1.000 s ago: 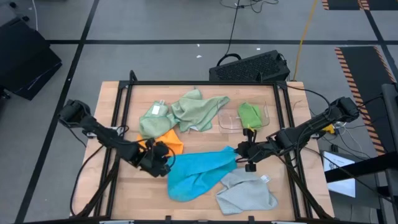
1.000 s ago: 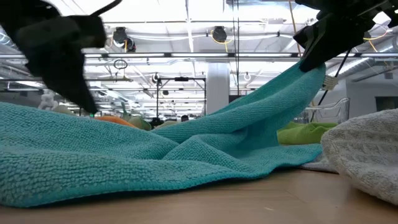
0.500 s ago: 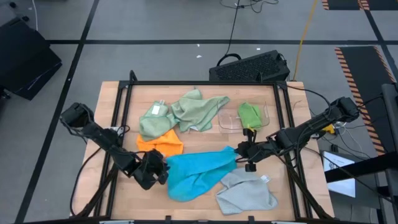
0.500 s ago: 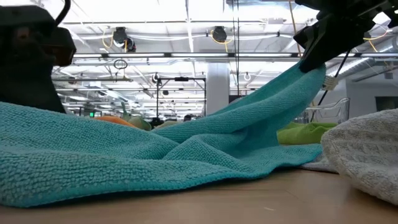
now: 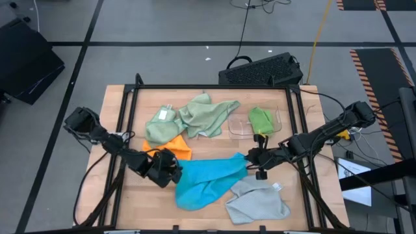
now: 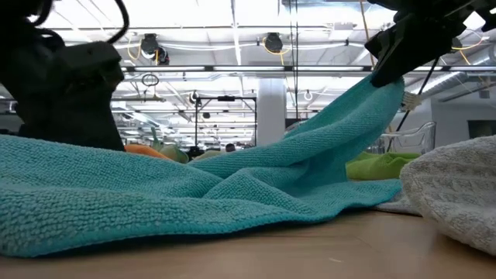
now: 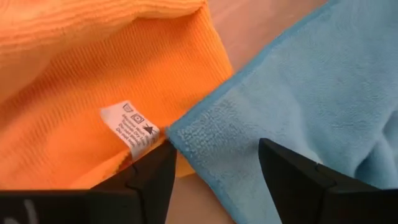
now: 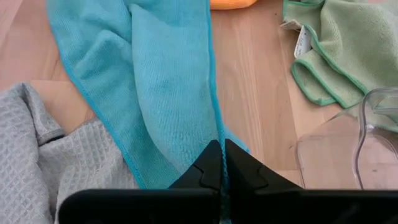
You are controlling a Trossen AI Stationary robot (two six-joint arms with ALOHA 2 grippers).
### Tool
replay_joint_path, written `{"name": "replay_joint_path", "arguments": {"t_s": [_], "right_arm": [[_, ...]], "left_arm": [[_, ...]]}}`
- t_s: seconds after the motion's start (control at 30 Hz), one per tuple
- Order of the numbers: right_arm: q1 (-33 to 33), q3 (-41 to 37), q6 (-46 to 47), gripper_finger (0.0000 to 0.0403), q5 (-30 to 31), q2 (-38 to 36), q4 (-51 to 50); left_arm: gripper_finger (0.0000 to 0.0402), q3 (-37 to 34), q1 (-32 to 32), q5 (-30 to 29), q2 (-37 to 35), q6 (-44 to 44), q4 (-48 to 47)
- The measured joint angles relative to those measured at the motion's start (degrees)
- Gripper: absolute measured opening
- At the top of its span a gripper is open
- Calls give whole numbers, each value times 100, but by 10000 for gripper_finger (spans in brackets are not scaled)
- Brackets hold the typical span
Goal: Fold microfiber towels
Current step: Fold the blue microfiber cloth
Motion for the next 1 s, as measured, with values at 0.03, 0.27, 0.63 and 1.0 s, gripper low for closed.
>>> {"name": "replay_joint_path", "arguments": {"t_s": [0.03,0.27,0.63,1.0], "right_arm": [[0,0,0,0,1,0,11],[-4,0,0,0,12,0,32],[-206,-481,-209,0,42,25,1370],[-692,-574,-995,0,1421,26,1689]], "left_arm": [[224,0,56,49,0,123,-1],[132,0,252,-83,0,1131,14],[10,0,289,-809,-609,2698,-47],[4,7,232,-1733,-1969,4238,-1206]]}}
